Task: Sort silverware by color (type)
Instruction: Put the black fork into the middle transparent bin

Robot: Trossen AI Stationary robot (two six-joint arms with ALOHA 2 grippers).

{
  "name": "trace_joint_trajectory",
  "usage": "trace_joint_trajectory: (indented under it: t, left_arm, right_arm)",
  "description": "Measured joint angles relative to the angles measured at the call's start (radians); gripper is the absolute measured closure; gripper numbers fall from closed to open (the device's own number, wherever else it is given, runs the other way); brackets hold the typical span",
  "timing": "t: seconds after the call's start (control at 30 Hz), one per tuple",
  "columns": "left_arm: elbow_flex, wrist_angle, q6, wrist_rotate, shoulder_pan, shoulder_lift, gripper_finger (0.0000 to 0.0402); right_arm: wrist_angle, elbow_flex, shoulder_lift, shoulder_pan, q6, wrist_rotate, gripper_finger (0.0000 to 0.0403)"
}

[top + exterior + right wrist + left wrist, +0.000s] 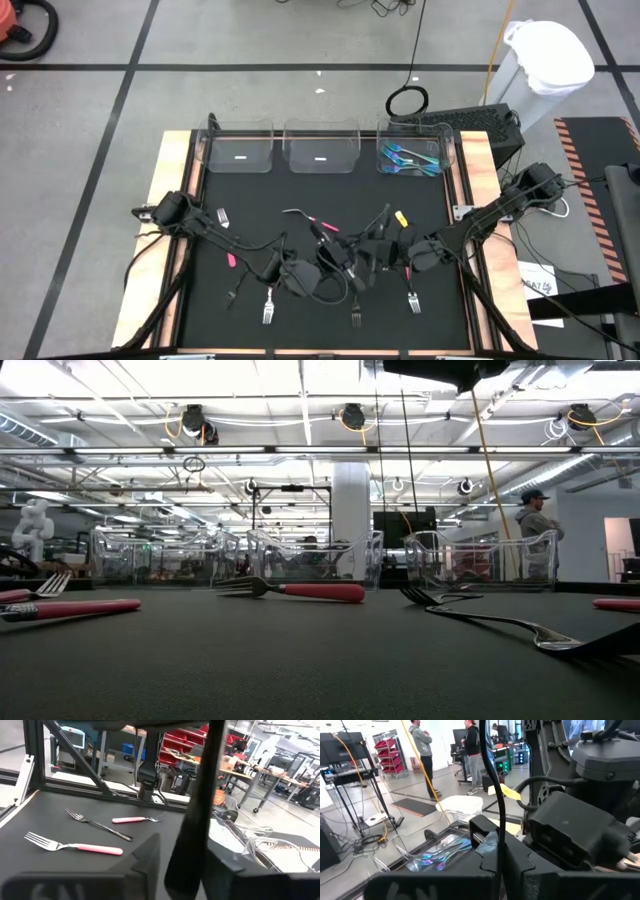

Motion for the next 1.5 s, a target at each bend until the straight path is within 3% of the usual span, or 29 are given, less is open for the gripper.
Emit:
trace_joint_trajectory:
  t: [0.2, 0.37, 0.57, 0.77, 0.87, 1.0, 1.13, 1.37, 1.5]
  left_arm:
    - [0.000, -0.012, 0.028, 0.001, -0.011, 0.000, 0.0391]
    - [0.000, -0.030, 0.067, 0.000, -0.028, 0.000, 0.0375]
    - [0.000, -0.051, 0.068, -0.052, -0.059, -0.015, 0.0268]
    - [0.002, -0.180, 0.070, -0.190, -0.114, -0.070, 0.0152]
    - [0.002, -0.277, 0.067, -0.275, -0.166, -0.100, 0.0125]
    - [0.002, -0.417, 0.038, -0.393, -0.237, -0.137, 0.0125]
    - [0.002, -0.748, -0.227, -0.385, -0.271, -0.182, 0.0145]
    - [-0.004, -1.565, -1.124, -0.332, -0.230, -0.194, 0.0185]
    - [-0.074, -1.757, -1.431, -0.338, -0.219, -0.196, 0.0206]
  right_arm:
    - [-0.020, 0.000, -0.002, 0.008, -0.003, 0.003, 0.0384]
    - [-0.030, 0.000, -0.002, 0.008, -0.007, 0.000, 0.0400]
    - [-0.102, 0.000, -0.042, 0.009, 0.004, -0.001, 0.0402]
    - [-0.174, 0.000, -0.103, 0.008, 0.028, 0.001, 0.0402]
    - [-0.215, 0.000, -0.142, -0.011, 0.027, 0.001, 0.0402]
    - [-0.232, 0.000, -0.178, -0.074, 0.031, 0.000, 0.0403]
    - [-0.223, 0.004, -0.170, -0.207, 0.048, -0.079, 0.0403]
    - [-0.352, 0.121, -0.103, -0.442, 0.084, -0.313, 0.0403]
    - [-0.470, 0.230, -0.043, -0.526, 0.059, -0.400, 0.0403]
